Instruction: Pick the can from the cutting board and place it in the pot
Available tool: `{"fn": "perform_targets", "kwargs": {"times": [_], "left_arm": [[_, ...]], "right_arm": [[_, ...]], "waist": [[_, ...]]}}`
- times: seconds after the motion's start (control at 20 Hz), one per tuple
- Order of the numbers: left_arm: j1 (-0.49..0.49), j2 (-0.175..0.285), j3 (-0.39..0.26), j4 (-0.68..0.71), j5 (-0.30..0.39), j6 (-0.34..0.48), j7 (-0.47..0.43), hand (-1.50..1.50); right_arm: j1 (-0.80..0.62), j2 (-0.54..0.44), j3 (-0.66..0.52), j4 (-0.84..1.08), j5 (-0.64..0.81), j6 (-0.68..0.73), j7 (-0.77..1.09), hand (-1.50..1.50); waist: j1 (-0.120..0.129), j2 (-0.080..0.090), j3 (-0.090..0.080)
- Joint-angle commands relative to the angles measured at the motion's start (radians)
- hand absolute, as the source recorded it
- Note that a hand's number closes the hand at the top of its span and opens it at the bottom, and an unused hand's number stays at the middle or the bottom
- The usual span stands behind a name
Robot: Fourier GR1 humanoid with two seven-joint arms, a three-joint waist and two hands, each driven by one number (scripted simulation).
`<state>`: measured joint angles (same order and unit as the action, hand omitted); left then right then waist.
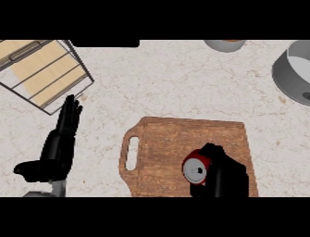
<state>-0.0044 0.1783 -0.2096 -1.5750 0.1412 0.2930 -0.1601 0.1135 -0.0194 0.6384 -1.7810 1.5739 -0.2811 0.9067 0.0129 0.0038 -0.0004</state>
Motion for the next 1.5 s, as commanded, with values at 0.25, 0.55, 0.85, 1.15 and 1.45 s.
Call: {"fn": "perform_targets", "kwargs": {"times": [0.25, 0.55, 0.85, 1.15, 1.45], "left_arm": [[-0.038, 0.004, -0.023, -0.009, 0.002, -0.04, 0.007, 0.0], [-0.064, -0.021, -0.01, 0.045, 0.0, -0.028, -0.003, 0.0], [-0.097, -0.002, 0.019, 0.015, -0.002, -0.013, 0.081, 0.0], [0.014, -0.021, -0.012, -0.02, -0.033, -0.006, 0.024, 0.0], [-0.011, 0.0, 0.065, 0.055, 0.002, -0.05, -0.027, 0.0]], "right_arm": [[-0.512, 0.019, -0.417, 0.334, -0.251, 0.269, -0.001, 1.5], [-0.897, -0.048, -0.546, 0.64, -0.216, 0.173, -0.05, 1.5], [-1.124, -0.05, -0.601, 0.91, -0.113, 0.104, 0.06, 1.5], [-1.201, -0.119, -0.67, 1.023, -0.07, 0.074, 0.116, 1.5], [-1.197, -0.203, -0.72, 1.0, -0.072, 0.103, 0.118, 1.5]], "waist": [[0.088, 0.031, 0.001], [0.055, 0.019, 0.0], [0.029, 0.008, 0.0], [0.016, 0.001, 0.0], [-0.007, -0.003, 0.0]]}}
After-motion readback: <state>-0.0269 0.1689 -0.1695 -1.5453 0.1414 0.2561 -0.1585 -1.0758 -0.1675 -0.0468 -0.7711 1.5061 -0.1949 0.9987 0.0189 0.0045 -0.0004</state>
